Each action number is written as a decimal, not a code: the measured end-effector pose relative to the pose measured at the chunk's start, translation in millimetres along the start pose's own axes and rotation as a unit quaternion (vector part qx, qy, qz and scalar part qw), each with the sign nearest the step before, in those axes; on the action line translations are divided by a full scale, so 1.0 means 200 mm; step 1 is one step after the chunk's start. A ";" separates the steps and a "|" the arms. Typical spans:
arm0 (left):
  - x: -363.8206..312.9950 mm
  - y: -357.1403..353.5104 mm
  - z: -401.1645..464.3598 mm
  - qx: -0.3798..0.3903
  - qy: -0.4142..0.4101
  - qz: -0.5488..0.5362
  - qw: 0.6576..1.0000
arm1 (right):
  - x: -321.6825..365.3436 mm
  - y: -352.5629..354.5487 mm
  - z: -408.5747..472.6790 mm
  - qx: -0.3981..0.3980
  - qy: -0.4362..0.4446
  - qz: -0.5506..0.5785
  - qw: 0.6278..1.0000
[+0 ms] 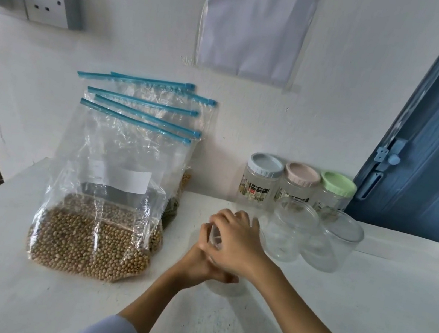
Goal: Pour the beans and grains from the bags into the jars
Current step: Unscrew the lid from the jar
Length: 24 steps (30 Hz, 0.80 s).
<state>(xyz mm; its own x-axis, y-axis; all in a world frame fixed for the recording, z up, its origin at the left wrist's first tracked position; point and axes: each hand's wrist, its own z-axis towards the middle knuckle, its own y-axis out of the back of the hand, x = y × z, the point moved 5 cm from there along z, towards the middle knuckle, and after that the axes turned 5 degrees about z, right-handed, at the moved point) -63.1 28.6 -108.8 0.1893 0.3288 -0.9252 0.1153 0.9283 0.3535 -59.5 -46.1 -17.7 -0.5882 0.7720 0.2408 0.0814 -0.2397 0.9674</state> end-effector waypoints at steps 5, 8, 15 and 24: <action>0.00 0.00 0.00 -0.003 0.013 0.003 1.000 | 0.04 0.07 -0.04 -0.089 0.114 0.312 0.939; -0.03 -0.01 0.01 -0.010 0.002 -0.002 1.000 | 0.07 0.14 -0.06 -0.174 0.085 0.315 0.929; 0.00 0.00 -0.02 -0.023 0.033 -0.052 0.998 | -0.07 0.04 -0.04 0.111 -0.056 -0.059 0.991; -0.01 0.00 -0.02 -0.056 0.042 -0.034 0.997 | -0.28 0.23 -0.09 -0.138 -0.056 0.565 0.812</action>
<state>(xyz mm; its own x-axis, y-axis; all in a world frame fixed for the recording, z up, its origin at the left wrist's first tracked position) -67.9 28.3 -107.6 0.1028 0.2742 -0.9562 0.0136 0.9608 0.2770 -37.9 -111.2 10.9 -0.1862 0.0127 0.9824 0.3252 -0.9428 0.0738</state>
